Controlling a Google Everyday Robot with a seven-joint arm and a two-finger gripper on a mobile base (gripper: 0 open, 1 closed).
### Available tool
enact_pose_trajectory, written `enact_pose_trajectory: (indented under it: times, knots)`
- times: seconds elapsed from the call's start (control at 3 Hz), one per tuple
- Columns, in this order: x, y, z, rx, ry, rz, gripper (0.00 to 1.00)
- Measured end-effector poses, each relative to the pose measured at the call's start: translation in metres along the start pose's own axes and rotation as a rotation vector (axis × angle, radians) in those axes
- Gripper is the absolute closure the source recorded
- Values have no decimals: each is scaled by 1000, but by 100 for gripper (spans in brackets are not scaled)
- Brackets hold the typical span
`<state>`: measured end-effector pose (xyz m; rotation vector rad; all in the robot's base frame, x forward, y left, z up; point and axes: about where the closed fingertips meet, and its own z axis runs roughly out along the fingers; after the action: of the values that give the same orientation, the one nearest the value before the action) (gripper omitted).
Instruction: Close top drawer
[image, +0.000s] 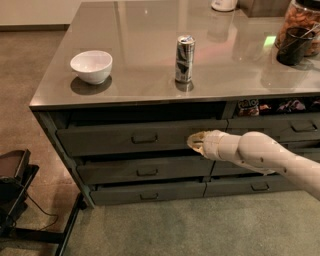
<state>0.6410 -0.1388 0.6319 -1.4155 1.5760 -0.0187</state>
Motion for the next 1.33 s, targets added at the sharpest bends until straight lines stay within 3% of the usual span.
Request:
enact_pose_trajectory:
  times: [0.33, 0.67, 1.0, 1.33]
  knots:
    - [0, 0, 0, 0, 0, 0, 100]
    - [-10, 18, -16, -53, 8, 6, 100]
    - [-32, 53, -60, -152, 4, 32, 100]
    - [-69, 59, -124, -201, -49, 32, 81]
